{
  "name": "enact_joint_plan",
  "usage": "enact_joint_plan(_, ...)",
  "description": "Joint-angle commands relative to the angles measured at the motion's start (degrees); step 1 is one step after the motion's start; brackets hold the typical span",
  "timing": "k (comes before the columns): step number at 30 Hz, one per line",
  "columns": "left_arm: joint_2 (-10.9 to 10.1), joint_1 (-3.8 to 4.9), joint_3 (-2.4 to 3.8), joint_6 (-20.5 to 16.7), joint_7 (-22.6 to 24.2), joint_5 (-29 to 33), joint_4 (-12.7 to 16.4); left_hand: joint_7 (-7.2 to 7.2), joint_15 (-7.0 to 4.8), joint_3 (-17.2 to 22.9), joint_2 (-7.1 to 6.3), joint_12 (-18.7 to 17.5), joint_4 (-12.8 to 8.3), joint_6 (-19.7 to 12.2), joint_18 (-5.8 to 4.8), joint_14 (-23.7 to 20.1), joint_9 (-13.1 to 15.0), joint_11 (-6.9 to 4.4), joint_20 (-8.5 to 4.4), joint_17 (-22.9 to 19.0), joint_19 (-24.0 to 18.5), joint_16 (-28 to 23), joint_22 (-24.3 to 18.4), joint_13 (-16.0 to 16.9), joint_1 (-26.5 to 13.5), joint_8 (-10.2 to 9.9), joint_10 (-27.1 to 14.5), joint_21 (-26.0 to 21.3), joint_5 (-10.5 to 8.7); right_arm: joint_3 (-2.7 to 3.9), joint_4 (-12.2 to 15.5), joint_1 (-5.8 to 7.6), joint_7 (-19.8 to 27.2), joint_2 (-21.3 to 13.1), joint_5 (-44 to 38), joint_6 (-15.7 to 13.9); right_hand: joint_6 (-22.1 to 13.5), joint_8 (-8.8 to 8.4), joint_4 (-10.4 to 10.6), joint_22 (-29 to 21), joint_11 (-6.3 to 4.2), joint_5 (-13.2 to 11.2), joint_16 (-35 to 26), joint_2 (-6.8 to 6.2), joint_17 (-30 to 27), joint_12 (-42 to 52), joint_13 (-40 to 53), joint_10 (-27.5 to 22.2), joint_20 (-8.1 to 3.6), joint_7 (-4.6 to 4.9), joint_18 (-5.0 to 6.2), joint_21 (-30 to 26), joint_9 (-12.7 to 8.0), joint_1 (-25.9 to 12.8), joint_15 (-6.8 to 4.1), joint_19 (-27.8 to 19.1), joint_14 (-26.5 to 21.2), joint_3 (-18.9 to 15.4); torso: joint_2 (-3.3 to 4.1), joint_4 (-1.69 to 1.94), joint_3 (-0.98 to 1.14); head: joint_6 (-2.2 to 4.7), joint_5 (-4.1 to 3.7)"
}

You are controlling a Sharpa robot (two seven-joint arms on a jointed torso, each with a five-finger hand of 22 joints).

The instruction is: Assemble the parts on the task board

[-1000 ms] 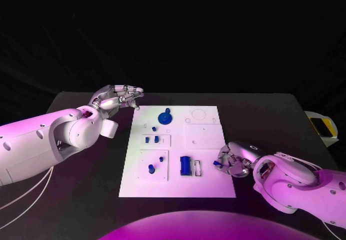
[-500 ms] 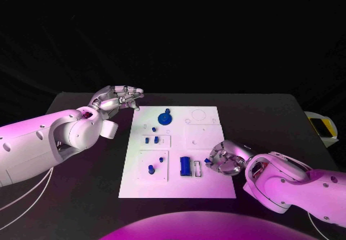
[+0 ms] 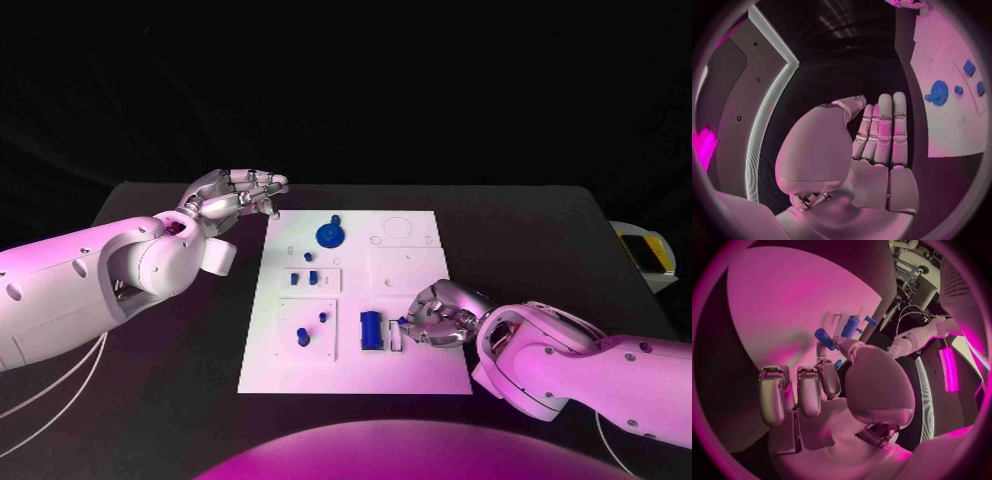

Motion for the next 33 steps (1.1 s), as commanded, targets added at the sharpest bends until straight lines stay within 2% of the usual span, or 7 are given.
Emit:
enact_joint_plan(1,0.0,0.02,0.04,1.0,0.4,-0.1,0.2,-0.02,-0.07,0.2,0.21,0.3,-0.2,-0.3,0.3,-0.3,0.1,0.04,0.07,-0.1,-0.3,0.2,0.0,0.0,-0.1,0.3,-0.5,0.0,0.13,-0.01,-0.2,-0.14,-0.3,0.4,2.1,4.0,0.8,0.88,0.6,13.9,-0.17,0.1,0.2,-0.05,8.7,0.1,5.0,0.4,-0.29,-0.5,-0.84,-0.1,2.1,-1.2,-0.14,4.3,4.9,-0.7,0.03,-0.05,0.07,-0.14,0.13)
enact_joint_plan(6,0.0,0.02,0.04,1.1,0.3,-0.1,0.2,-0.02,-0.07,0.2,0.21,0.3,-0.2,-0.3,0.3,-0.3,0.1,0.04,0.07,-0.1,-0.3,0.2,0.0,0.0,-0.1,0.3,-0.5,0.0,0.13,-0.01,-0.5,-0.19,-0.5,0.8,2.4,4.6,1.1,1.06,1.0,13.9,-0.26,-0.6,0.2,-0.1,8.7,0.2,5.1,0.5,-0.32,-0.62,-0.85,-0.1,2.3,-2.2,-0.2,4.4,4.9,-1.5,0.01,-0.02,0.06,-0.19,0.21)
enact_joint_plan(23,0.0,0.03,0.04,1.1,0.2,-0.1,0.2,-0.02,-0.07,0.2,0.21,0.3,-0.2,-0.3,0.3,-0.3,0.1,0.04,0.07,-0.1,-0.3,0.2,0.0,0.0,-0.1,0.3,-0.5,0.0,0.13,0.0,-1.1,-0.21,-0.7,2.0,2.1,3.2,1.3,1.17,1.5,14.0,-0.33,-1.0,0.3,0.13,8.8,0.5,5.3,0.6,-0.37,-0.71,-0.87,0.0,2.4,-2.8,-0.26,4.4,4.9,-2.0,-0.01,0.0,0.03,-0.17,0.24)
enact_joint_plan(30,0.0,0.03,0.04,1.1,0.2,-0.1,0.2,-0.01,-0.05,0.2,0.21,0.4,-0.1,-0.3,0.29,-0.3,0.1,0.06,0.08,-0.1,-0.3,0.3,0.1,-0.1,-0.2,0.4,-0.5,0.0,0.13,0.0,-1.6,-0.2,-1.0,2.3,2.0,2.9,1.5,1.27,2.3,14.0,-0.4,-1.3,0.3,0.69,8.9,0.8,5.6,0.8,-0.43,-0.77,-0.91,0.2,2.4,-3.7,-0.33,4.5,4.9,-2.4,-0.01,-0.01,0.0,-0.18,0.29)
enact_joint_plan(33,0.0,0.03,0.04,1.1,0.2,-0.1,0.2,-0.01,-0.05,0.2,0.21,0.4,-0.1,-0.3,0.29,-0.3,0.1,0.06,0.08,-0.1,-0.3,0.3,0.1,-0.1,-0.2,0.4,-0.5,0.0,0.13,0.0,-1.6,-0.19,-1.1,2.4,1.9,2.9,1.7,1.31,3.3,14.0,-0.4,-2.3,0.4,0.96,9.0,1.0,5.7,1.0,-0.45,-0.78,-0.93,0.3,2.5,-4.8,-0.33,4.5,4.9,-3.0,-0.01,0.0,-0.01,-0.24,0.31)
